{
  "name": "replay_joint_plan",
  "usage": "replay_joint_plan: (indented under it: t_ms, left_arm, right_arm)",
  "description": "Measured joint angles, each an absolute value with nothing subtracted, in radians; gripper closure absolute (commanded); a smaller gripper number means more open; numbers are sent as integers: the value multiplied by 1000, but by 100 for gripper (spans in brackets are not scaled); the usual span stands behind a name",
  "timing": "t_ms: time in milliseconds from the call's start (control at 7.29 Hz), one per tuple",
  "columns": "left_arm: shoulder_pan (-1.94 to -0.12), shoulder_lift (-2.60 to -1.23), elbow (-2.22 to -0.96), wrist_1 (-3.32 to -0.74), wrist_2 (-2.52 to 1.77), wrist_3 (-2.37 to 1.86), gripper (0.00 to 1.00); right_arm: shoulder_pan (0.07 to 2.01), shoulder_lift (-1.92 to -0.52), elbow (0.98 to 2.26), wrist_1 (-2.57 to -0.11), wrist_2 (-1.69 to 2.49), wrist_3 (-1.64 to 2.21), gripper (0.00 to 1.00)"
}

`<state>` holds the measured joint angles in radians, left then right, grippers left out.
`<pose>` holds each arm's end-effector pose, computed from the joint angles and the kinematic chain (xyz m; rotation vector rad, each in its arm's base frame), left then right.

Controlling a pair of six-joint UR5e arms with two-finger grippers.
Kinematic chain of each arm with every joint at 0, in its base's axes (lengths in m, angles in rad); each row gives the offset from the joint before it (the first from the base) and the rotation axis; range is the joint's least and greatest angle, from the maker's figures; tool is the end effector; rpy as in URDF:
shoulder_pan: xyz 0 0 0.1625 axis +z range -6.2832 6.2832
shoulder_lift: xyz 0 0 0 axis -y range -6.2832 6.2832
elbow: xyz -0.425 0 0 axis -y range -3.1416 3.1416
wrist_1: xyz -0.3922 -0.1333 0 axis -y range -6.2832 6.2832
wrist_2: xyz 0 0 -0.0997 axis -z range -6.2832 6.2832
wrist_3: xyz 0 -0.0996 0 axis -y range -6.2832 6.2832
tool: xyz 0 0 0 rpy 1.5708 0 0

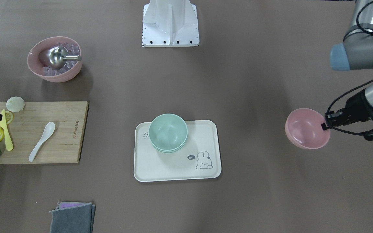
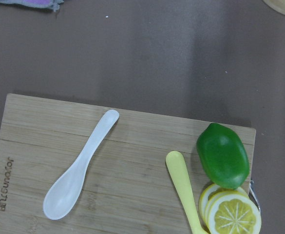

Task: Stack pink bowl on green and place spoon
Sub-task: 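Carry the pink bowl onto the green bowl while the right gripper lowers to the spoon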

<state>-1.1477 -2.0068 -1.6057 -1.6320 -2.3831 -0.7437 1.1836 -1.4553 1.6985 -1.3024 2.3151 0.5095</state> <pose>0.2111 -0.6174 0.3783 -0.0174 0.9365 -0.0808 -0.1476 -0.5364 0.5053 0.1238 -0.8659 -0.0759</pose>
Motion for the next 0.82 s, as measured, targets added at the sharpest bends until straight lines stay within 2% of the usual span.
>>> replay_joint_plan:
  t_ms: [412, 824]
  left_arm:
    - [-967, -2269, -1648, -1521, -2288, -1048, 100]
    - [-786, -2413, -1551, -1559, -2122, -1156, 100]
  right_arm:
    - [1096, -1405, 1659, -1303, 2268, 623, 6]
    - [1038, -1340, 1591, -1303, 2254, 714, 8]
